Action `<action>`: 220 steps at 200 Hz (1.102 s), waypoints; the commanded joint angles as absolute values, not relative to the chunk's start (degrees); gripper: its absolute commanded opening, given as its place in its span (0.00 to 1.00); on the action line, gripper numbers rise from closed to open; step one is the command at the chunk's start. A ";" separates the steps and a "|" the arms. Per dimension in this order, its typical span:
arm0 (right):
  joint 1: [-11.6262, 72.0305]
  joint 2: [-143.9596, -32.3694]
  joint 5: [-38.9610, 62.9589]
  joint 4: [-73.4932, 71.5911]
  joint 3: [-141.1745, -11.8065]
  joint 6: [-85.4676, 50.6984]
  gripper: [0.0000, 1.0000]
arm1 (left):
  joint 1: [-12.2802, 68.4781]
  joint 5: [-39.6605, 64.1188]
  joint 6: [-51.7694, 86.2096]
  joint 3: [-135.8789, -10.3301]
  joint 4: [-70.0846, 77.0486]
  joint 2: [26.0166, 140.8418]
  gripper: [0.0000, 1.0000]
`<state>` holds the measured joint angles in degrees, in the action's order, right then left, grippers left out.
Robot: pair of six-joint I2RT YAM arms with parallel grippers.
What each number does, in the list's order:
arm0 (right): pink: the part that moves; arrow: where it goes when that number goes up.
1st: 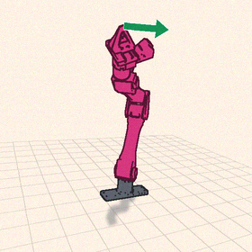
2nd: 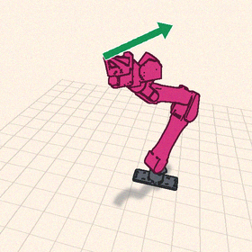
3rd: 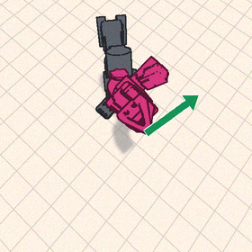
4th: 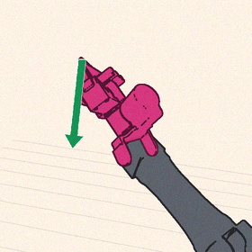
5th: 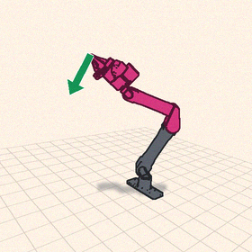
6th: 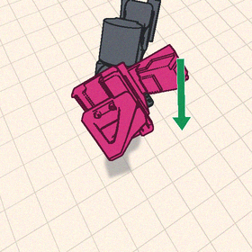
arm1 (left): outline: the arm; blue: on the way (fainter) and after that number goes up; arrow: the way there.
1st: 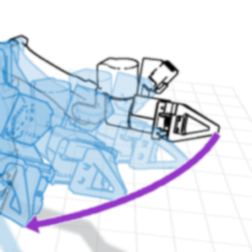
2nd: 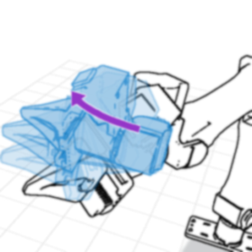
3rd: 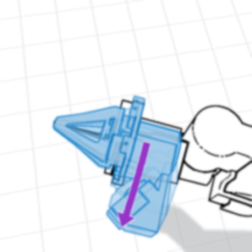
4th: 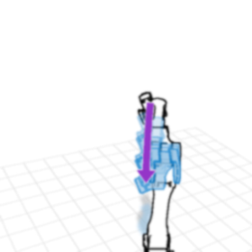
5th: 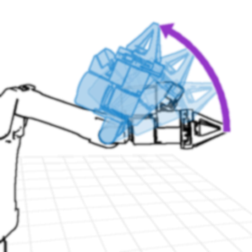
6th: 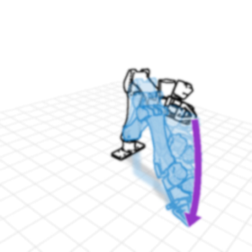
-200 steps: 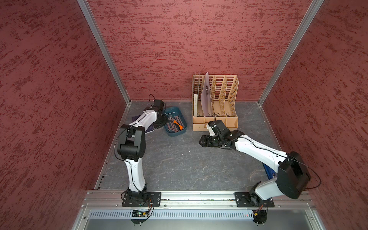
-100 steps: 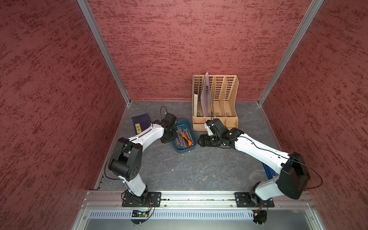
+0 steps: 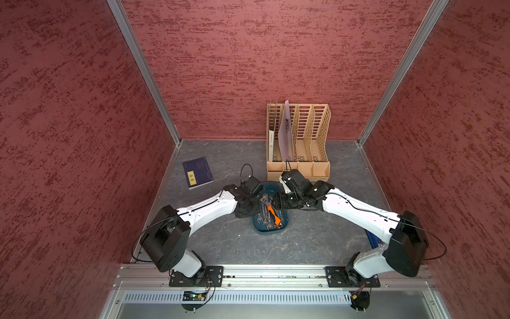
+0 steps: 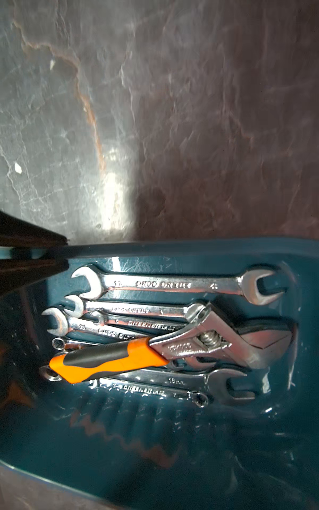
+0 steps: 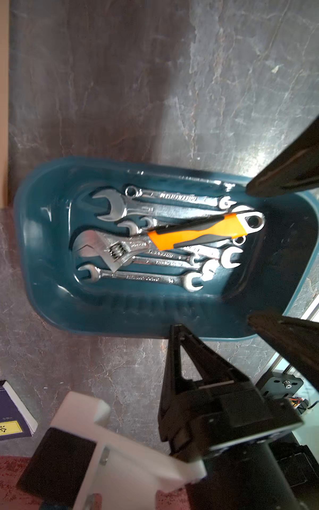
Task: Take out the wrench from the storage box
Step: Move the storage box to the center of the board, then pick up the wrench from the storage box.
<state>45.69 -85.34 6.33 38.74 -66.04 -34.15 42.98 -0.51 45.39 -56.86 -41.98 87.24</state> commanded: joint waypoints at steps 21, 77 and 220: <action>47.79 -85.40 1.55 40.38 -64.43 -35.89 0.66 | 49.62 -0.43 48.53 -58.30 -38.16 88.16 0.00; 48.07 -87.77 -2.06 40.87 -60.71 -37.50 0.54 | 52.78 -2.97 49.87 -57.86 -38.58 88.11 0.10; 49.34 -99.59 -2.45 37.97 -62.44 -36.84 0.46 | 47.02 -18.49 44.01 -53.14 -41.17 65.88 0.57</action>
